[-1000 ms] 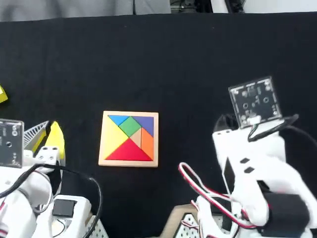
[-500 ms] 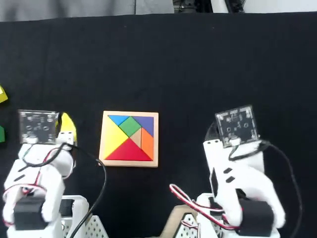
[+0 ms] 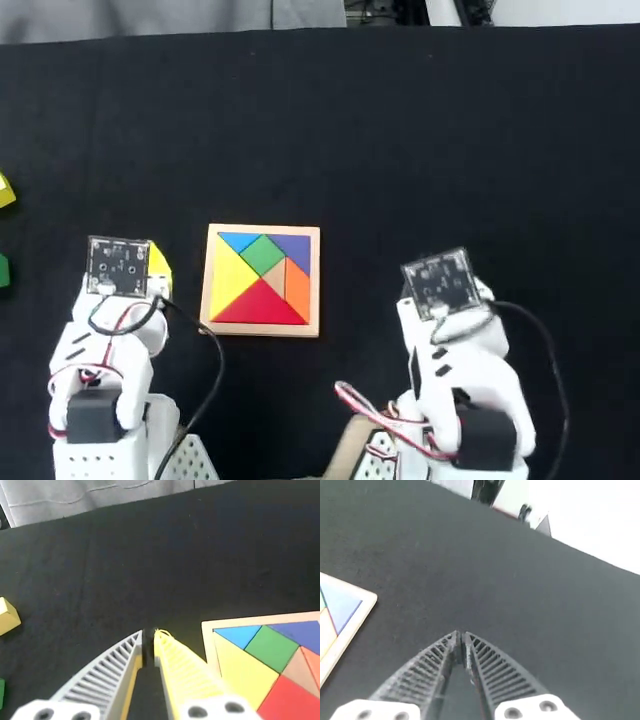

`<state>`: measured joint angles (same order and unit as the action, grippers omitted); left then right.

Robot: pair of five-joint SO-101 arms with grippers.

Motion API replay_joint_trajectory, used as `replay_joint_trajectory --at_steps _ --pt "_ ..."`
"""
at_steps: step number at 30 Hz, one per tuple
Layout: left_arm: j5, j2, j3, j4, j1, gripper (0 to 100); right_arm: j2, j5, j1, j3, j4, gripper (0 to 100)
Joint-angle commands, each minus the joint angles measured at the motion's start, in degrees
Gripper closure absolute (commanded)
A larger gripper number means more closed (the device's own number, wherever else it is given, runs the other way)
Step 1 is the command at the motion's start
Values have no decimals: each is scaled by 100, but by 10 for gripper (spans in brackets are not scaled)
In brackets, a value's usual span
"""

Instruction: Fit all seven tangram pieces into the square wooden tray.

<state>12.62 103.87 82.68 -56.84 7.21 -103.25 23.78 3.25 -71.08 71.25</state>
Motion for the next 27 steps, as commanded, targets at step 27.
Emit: replay_joint_trajectory --at_steps 27 --pt "-738 -26 1473 -316 -66 938 -532 44 -53 -2545 -325 987"
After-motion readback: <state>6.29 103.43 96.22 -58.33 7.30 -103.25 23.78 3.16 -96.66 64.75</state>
